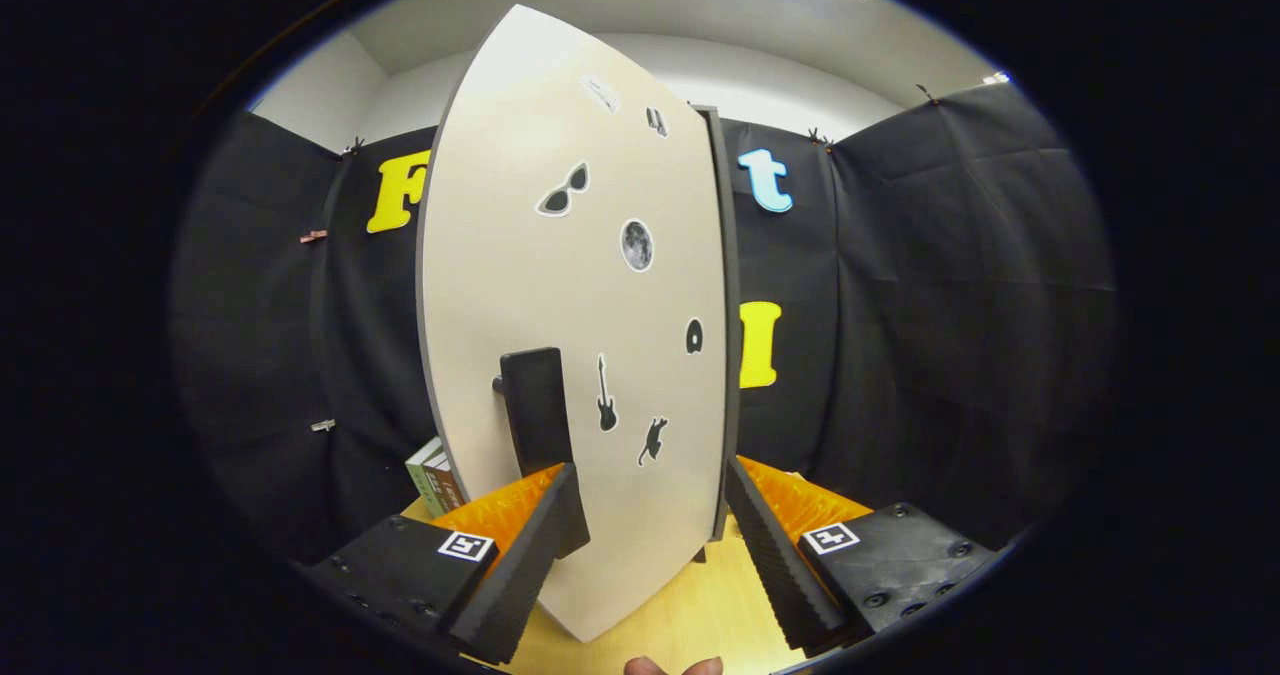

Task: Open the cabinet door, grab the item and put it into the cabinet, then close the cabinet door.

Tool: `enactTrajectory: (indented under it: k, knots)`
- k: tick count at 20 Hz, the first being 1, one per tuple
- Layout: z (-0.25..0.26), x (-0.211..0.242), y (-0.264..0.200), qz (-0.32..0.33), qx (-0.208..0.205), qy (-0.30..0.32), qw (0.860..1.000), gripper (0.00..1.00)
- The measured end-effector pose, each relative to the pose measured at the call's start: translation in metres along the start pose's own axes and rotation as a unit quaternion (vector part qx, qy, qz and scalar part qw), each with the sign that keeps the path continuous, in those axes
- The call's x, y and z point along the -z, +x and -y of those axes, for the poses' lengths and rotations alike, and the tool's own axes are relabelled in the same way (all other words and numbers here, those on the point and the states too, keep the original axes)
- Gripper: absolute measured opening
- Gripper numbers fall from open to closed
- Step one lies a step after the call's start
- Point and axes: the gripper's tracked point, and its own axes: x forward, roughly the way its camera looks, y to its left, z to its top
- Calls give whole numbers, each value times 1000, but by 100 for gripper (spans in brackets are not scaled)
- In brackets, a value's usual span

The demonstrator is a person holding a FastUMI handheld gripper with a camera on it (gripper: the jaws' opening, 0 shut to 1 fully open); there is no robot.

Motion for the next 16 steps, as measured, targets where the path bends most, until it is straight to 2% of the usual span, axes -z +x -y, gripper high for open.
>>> enactTrajectory:
  k: [8,16]
  knots:
    - [-26,-2,30,3,-7,-2,1000,96]
    - [-24,1,35,4,-4,5,1000,96]
